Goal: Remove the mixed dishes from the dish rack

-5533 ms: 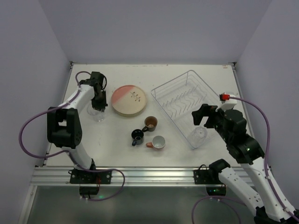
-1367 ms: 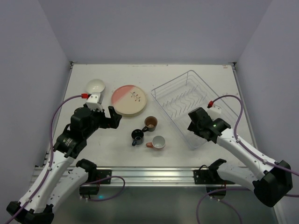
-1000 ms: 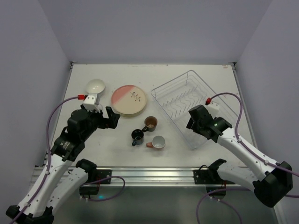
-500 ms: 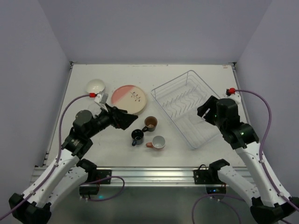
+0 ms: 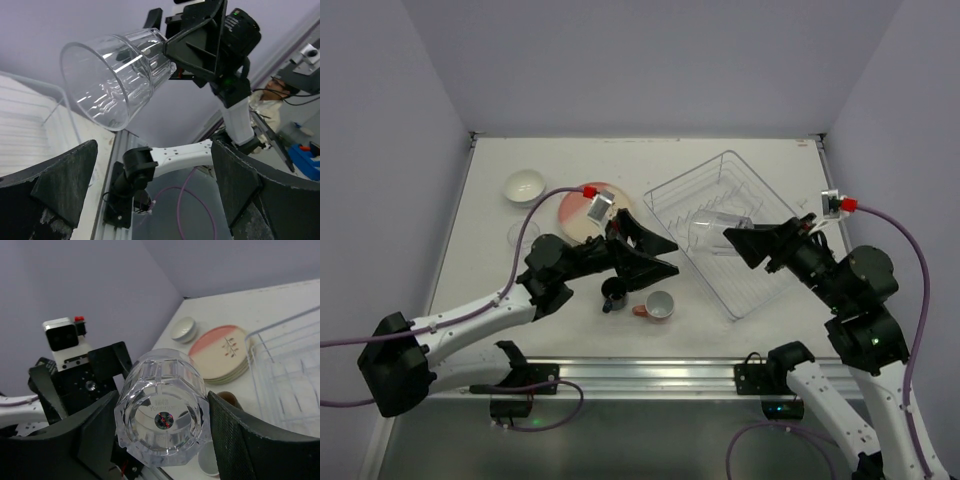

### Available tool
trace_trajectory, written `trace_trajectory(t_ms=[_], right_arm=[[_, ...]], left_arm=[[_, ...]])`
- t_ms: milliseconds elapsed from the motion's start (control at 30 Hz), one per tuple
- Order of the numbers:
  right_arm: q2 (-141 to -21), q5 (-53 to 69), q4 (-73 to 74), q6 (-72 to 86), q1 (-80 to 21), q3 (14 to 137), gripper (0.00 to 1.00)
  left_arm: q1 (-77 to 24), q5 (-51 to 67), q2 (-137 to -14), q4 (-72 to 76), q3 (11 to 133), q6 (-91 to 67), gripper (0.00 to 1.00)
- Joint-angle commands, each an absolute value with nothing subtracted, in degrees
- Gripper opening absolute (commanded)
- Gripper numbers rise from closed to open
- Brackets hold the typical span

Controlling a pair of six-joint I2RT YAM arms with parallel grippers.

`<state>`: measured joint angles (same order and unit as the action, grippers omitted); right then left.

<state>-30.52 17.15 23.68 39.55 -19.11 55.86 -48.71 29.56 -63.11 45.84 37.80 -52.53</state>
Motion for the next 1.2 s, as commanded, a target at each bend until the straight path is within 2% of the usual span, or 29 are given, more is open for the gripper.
trace_trajectory(t_ms=[0,133,233,267,333,400,433,467,533,567,700,733,767,800,833,867,900,933,967,1000,1067,1100,1167], right_arm=[[-30.15,29.94,11.87,39.29,-18.9,54.94,0.0],[-28.92,35.57,6.43,39.72,-18.9,51.87,0.0],[-28.21,39.89,0.45,40.51,-18.9,49.93,0.0],[-28.04,42.34,-2.08,40.52,-18.9,48.96,0.0],[-27.43,42.72,-3.16,40.17,-18.9,48.17,0.0],[-26.55,41.84,-3.51,39.47,-18.9,47.55,0.0],[-26.28,41.92,-3.78,39.29,-18.9,47.2,0.0],[-26.02,42.18,-4.21,39.2,-18.9,47.02,0.0],[-25.4,42.45,-4.74,39.37,-18.9,46.41,0.0],[-25.31,42.63,-5.36,39.46,-18.9,46.23,0.0],[-24.52,42.02,-5.01,38.5,-18.9,45.62,0.0],[-24.43,41.23,-4.31,37.89,-18.9,45.7,0.07],[-24.35,39.57,-1.09,36.4,-18.9,45.96,0.3],[-24.08,37.2,1.56,35.17,-18.9,46.31,0.8],[-23.73,31.44,4.28,33.85,-18.9,47.36,0.99],[-23.64,27.9,9.96,30.97,-18.9,47.98,0.99],[-23.47,24.03,12.72,29.98,-18.9,48.51,0.99],[-23.29,14.95,15.18,29.1,-18.98,49.3,0.99],[-23.12,10.16,19.64,28.22,-18.9,49.48,0.99],[-22.85,5.32,21.69,28.21,-18.9,49.57,0.99],[-22.24,-4.95,25.2,28.04,-18.9,49.05,0.99],[-22.15,-6.92,25.92,27.95,-18.9,48.69,0.99],[-22.5,-8.52,26.63,27.34,-18.9,47.47,0.99]], left_arm=[[-51.93,30.68,-64.94,55.72,42.01,-52.3,1.0],[-53.08,31.02,-66.27,58.08,42.28,-52.29,0.97],[-54.4,32.16,-67.23,60.9,42.89,-52.56,0.9],[-55.36,33.04,-67.67,61.43,43.06,-52.65,0.83],[-56.42,33.75,-68.11,63.44,43.15,-52.73,0.76],[-57.57,33.93,-68.55,64.07,42.98,-53.08,0.55],[-57.83,33.84,-68.64,64.51,42.89,-53.17,0.47],[-58.18,33.66,-68.73,64.51,42.8,-53.26,0.33],[-58.45,33.49,-68.73,64.42,42.63,-53.17,0.17],[-58.62,33.05,-68.64,64.42,42.54,-53.09,0.0],[-58.8,32.7,-68.29,59.27,43.41,-50.73,0.0],[-58.8,31.74,-67.94,56.63,43.85,-49.49,0.0],[-58.89,30.77,-66.81,52.86,44.47,-47.74,0.0],[-58.89,29.54,-65.93,48.65,46.04,-43.37,0.0],[-58.97,25.79,-65.05,38.77,46.92,-40.81,0.0],[-59.15,22.88,-62.95,33.1,47.8,-35.65,0.0],[-59.24,19.89,-61.89,21.3,50.07,-33.25,0.0],[-59.24,12.73,-61.0,15.61,51.23,-31.05,0.0],[-59.15,8.65,-59.43,9.55,52.63,-27.72,0.0],[-59.24,4.35,-58.89,-3.82,54.21,-26.55,0.0],[-59.24,-8.57,-58.19,-15.67,59.13,-25.58,0.0],[-59.24,-12.18,-58.18,-27.13,60.8,-26.01,0.0],[-58.72,-24.04,-59.49,-39.22,65.72,-29.94,0.0]])
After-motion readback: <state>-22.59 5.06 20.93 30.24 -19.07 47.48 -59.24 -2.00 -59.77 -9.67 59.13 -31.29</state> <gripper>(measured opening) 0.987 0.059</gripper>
